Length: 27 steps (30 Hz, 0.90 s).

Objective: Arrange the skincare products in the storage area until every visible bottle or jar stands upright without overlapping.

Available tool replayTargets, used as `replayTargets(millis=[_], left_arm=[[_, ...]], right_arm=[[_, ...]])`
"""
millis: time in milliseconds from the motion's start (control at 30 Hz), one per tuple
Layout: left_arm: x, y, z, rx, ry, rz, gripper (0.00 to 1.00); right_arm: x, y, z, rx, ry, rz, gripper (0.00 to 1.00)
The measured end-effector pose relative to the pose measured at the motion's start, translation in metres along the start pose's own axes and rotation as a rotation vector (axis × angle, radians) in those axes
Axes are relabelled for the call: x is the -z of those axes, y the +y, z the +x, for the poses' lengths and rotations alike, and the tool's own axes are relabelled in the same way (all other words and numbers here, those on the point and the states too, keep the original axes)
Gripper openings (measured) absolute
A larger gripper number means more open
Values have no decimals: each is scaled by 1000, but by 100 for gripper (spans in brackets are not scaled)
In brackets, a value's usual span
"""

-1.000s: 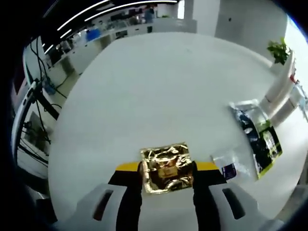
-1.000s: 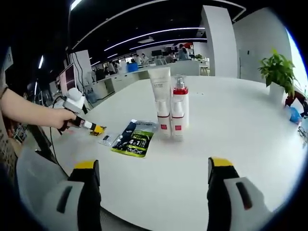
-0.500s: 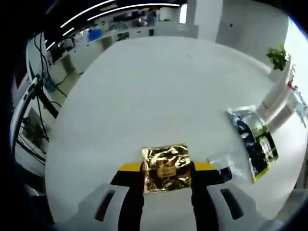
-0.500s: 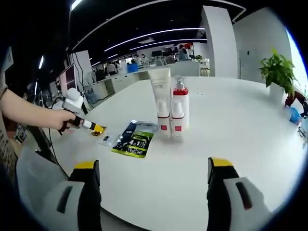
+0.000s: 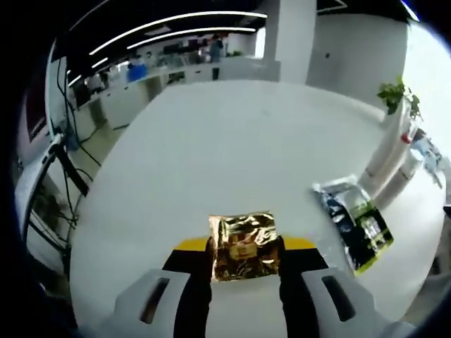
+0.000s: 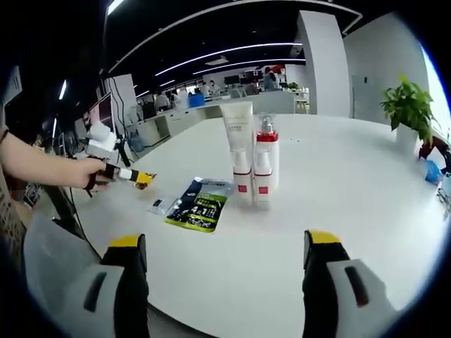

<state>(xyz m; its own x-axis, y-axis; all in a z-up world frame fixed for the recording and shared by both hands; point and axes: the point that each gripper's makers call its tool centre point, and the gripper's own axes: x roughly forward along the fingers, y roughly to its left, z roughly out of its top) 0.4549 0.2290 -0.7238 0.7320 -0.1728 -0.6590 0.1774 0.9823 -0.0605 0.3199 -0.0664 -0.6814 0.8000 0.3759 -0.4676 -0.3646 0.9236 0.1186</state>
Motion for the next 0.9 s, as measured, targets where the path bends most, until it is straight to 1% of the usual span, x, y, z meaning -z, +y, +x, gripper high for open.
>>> replayTargets(millis=[300, 367, 433, 600, 800, 900], left_arm=[[-12, -11, -19, 30, -55, 29, 33], [-15, -11, -18, 35, -69, 35, 33], [-18, -13, -25, 41, -86, 35, 33], [-25, -15, -33, 51, -122, 34, 33], [-34, -21, -52, 64, -176, 10, 33], [-37, -26, -61, 71, -199, 16, 32]], right_arm=[[0, 4, 0, -15, -3, -14, 92], [0, 4, 0, -17, -3, -16, 91], [-1, 5, 0, -21, -5, -18, 91], [0, 7, 1, -30, -2, -17, 88], [-2, 7, -1, -34, -12, -19, 83], [-4, 10, -2, -42, -16, -22, 83]])
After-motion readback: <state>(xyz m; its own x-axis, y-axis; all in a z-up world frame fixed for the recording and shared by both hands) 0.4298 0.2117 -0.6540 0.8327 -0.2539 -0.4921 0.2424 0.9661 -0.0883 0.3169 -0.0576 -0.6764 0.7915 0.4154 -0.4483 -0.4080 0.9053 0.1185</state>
